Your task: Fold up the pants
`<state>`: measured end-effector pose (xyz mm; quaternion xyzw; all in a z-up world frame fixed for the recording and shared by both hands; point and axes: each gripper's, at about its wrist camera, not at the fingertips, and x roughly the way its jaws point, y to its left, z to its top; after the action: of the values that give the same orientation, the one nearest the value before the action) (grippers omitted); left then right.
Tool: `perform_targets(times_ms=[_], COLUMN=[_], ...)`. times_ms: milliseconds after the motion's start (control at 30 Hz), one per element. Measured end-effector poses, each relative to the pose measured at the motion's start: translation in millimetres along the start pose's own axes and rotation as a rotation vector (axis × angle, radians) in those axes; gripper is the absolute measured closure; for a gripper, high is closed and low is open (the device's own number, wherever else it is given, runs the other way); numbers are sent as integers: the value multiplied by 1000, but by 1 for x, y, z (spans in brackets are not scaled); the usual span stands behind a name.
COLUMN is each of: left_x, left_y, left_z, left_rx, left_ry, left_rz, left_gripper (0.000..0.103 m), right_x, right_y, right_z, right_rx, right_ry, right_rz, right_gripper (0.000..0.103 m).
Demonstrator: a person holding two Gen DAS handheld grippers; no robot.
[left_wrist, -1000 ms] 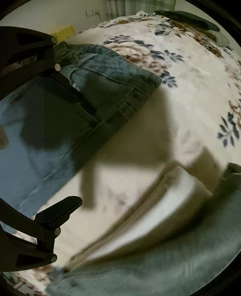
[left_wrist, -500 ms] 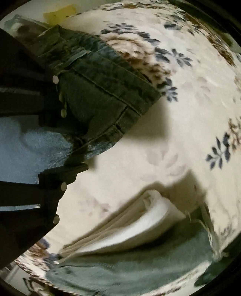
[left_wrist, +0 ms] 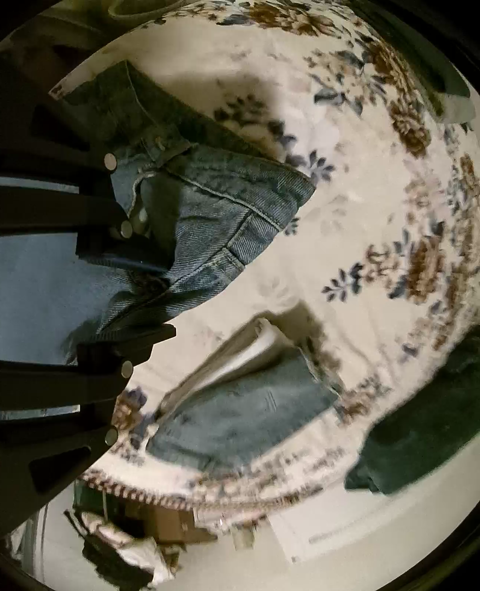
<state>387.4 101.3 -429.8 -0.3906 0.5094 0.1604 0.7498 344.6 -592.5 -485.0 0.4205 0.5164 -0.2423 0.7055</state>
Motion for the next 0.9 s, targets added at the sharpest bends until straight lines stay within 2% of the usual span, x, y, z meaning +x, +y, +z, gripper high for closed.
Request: perform_targets(times_ms=[67,167,267,367,567,700,833,867,900], left_x=[-31,-57,-70,-62,-24,9,28,27,22], left_y=[15,38,75,124,190,220,234,234,231], left_z=[-12,-39,-67,-103,-152,-177,-188,-189,-190], left_rx=[-11,-21,-11,-2,0,-30,-1,8,17], left_ry=[-18,-46,-54,-7,94,150,186,192,193], left_rz=[-62,-126,-149,-111,-2,59,106,112,119], left_gripper=[78,78,78,78,78,79,78,78,76], right_x=[-32,-82,-92,-77,-28,6,41,50,54], right_y=[-11,-42,-84,-134,-216,-251,-274,-285,-292], right_z=[-17,-53,-85,-117,-164,-179,-183,-183,-182], right_rx=[-24,-68,-49,0,42,32,-4,15,30], right_ry=[-65,-168,-180,-147,-76,-26,52,85,107], right_rz=[68,161,194,171,39,-42,-99,-114,-129], right_gripper=[99,99,99,99,99,99,98,91,74])
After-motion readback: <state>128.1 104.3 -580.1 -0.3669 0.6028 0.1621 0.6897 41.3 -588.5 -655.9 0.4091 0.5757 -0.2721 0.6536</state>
